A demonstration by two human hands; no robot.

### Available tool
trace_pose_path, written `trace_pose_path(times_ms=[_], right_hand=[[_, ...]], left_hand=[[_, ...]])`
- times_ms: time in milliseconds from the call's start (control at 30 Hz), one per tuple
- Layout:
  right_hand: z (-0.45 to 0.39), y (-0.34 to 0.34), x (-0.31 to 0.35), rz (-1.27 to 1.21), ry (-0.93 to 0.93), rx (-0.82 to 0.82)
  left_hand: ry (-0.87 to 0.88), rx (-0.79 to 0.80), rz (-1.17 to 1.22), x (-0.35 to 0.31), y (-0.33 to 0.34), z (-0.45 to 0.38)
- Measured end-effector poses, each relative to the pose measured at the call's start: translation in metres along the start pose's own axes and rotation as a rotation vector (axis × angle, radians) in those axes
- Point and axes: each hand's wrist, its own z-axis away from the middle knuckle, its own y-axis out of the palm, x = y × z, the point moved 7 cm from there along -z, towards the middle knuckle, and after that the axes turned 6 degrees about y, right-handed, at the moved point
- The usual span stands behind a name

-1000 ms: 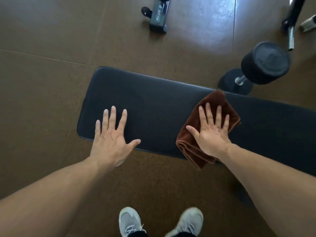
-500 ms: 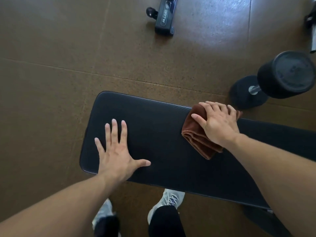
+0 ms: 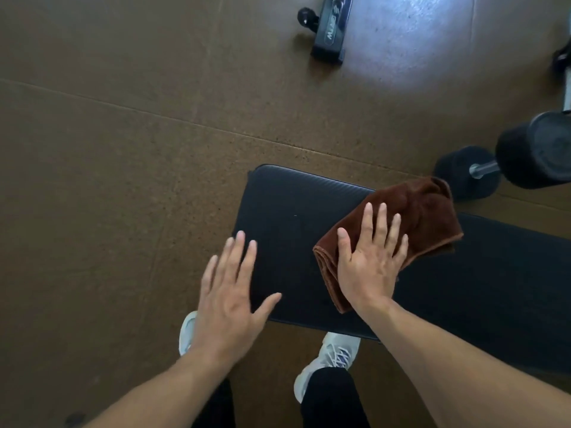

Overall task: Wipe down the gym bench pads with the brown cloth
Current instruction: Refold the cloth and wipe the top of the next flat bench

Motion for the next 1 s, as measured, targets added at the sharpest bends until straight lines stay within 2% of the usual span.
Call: trace_pose_path(times_ms=[100,167,233,333,433,533,600,767,900,1000], right_hand=[[0.032,0.008,0.061,0.0,-0.111,-0.002],[0.059,0.018,0.107,0.031,-0.289,0.022],[0.076,0.025,0.139,0.087,-0.464,0.061],[0.058,0.018,0.16,0.1,-0.566,0.044],[0.021,0.008,0.183,0.104,-0.545,0.053],[-0.008,0.001,0.202,0.074,-0.43,0.066],[-0.024,-0.004,0.201,0.041,-0.357,0.075],[-0.052,-0.02,0.17,-0.068,-0.338,0.011],[-0.018,-0.016,0.115,-0.109,-0.371,-0.017],[0.044,-0.001,0.095,-0.152,-0.338,0.031]], left_hand=[[-0.137,-0.002,0.016,0.083,-0.011,0.041],[-0.217,0.026,0.025,0.119,-0.014,0.06],[-0.273,0.036,0.054,0.137,-0.017,0.07],[-0.293,0.052,0.097,0.142,-0.021,0.071],[-0.237,0.066,0.103,0.133,-0.022,0.065],[-0.2,0.071,0.115,0.12,-0.027,0.055],[-0.169,0.073,0.12,0.112,-0.032,0.046],[-0.03,0.077,0.061,0.097,-0.052,0.021],[0.047,0.078,0.06,0.069,-0.059,-0.001],[0.0,0.013,0.224,0.051,-0.059,-0.013]])
